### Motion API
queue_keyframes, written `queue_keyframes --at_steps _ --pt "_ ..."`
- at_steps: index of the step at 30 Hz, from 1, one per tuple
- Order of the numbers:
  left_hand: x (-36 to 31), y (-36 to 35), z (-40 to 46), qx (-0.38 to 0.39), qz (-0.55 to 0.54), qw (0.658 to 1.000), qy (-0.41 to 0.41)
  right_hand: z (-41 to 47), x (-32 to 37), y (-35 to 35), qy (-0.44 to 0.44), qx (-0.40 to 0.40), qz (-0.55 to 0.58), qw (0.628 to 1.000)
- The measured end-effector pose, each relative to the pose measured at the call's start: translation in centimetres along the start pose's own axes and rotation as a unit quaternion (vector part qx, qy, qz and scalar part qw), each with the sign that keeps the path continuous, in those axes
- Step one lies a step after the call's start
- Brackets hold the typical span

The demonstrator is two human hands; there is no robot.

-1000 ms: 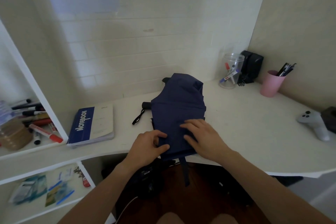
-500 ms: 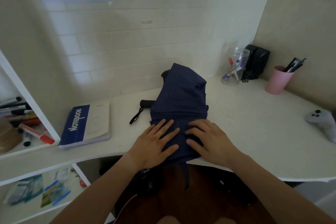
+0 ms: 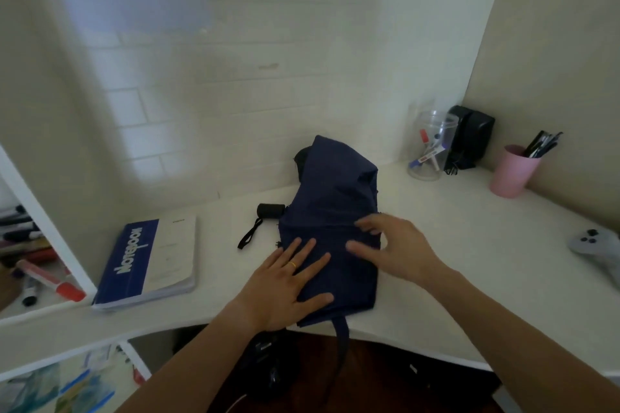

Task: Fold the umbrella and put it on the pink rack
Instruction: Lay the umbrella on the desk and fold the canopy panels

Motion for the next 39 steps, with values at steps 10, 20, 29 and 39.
queue_keyframes --at_steps 10,20,29,39 --pt "-0.4 1.3 -0.4 -0.043 -0.01 0.999 0.0 8.1 2.4 3.1 -0.216 -0.125 0.359 0.9" --pt "-3.3 2.1 -1.8 -0.234 0.086 0.966 -0.067 1.5 3.4 2.9 -0.118 -0.093 0.435 0.888" --pt "-0.9 4.6 -3.4 -0.148 -0.436 0.864 0.204 -3.5 -1.2 -2.5 -0.166 -0.022 0.433 0.886" --pt "0.5 5.7 -2.3 -0.274 -0.46 0.8 0.271 -4.4 -1.2 -3.3 -0.117 -0.011 0.444 0.888"
Point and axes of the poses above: each hand's wrist, its own z-axis towards the middle knuckle, its own y-axis out of the back of the hand, x = y × z, the point moved 3 cm from there along z, towards the middle knuckle, and after that the axes turned 14 degrees about z, right-handed, at the moved point
